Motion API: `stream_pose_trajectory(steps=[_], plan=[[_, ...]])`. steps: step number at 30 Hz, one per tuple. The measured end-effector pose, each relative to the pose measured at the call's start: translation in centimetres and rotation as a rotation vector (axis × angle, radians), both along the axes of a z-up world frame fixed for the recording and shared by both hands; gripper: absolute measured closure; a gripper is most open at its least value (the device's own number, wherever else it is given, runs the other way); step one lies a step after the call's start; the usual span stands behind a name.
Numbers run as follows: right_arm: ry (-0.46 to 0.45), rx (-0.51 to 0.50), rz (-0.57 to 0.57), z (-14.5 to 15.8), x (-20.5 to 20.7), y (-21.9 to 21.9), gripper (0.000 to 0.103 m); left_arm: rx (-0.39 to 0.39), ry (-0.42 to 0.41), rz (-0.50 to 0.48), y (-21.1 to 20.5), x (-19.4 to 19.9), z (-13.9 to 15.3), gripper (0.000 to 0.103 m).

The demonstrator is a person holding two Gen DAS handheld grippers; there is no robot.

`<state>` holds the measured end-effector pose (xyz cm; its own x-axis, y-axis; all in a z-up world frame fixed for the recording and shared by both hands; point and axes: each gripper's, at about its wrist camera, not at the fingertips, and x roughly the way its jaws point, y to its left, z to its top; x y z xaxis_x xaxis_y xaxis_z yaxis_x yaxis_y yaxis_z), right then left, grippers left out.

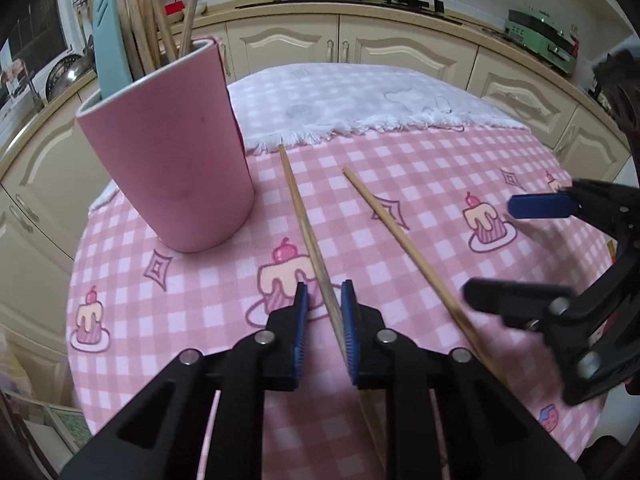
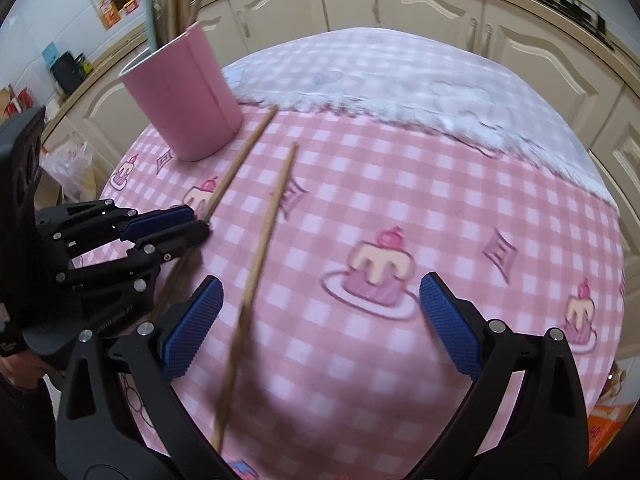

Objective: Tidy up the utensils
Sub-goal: 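Grasp a chopstick with the left tool while the right tool grasps the other, then lift both held chopsticks upright and carry them over the pink cup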

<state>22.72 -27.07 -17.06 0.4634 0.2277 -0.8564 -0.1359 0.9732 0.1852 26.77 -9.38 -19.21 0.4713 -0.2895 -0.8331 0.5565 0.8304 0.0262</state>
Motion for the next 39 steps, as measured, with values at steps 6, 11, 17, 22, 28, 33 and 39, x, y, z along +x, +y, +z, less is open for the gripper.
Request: stream_pose_trajectory(steps=[6,11,17,22,28,33,39], plan=[[0.008,-0.034,-0.029,-0.5,1.8,1.1,0.028,0.009,0.028,0.033,0.1,2.6,-0.1,0.075],[-0.012,-0.121,0.022,-0.5,2.3,2.6,0.051,0.021,0.04,0.02,-0.9,3.7,-0.1,0.078],[-0.014,-0.102,0.097,-0.3,2.3,3.3,0.097,-0.017,0.068,0.017,-1.0,3.3,0.1,0.097],[-0.048,0.037,0.049,0.5,1.5,0.6,0.097,-0.075,0.066,0.04,0.4,2.0,0.7,0.097],[-0.154,0.173,0.011,3.7,0.1,-2.0,0.097,-0.172,0.003,0.038,1.3,0.4,3.5,0.097],[-0.282,0.268,0.005,7.1,-1.0,-2.9,0.097,-0.275,-0.108,0.033,2.4,-1.4,7.1,0.097],[-0.412,0.353,0.005,10.5,-1.7,-3.5,0.097,-0.374,-0.251,0.05,3.9,-2.9,11.8,0.097]])
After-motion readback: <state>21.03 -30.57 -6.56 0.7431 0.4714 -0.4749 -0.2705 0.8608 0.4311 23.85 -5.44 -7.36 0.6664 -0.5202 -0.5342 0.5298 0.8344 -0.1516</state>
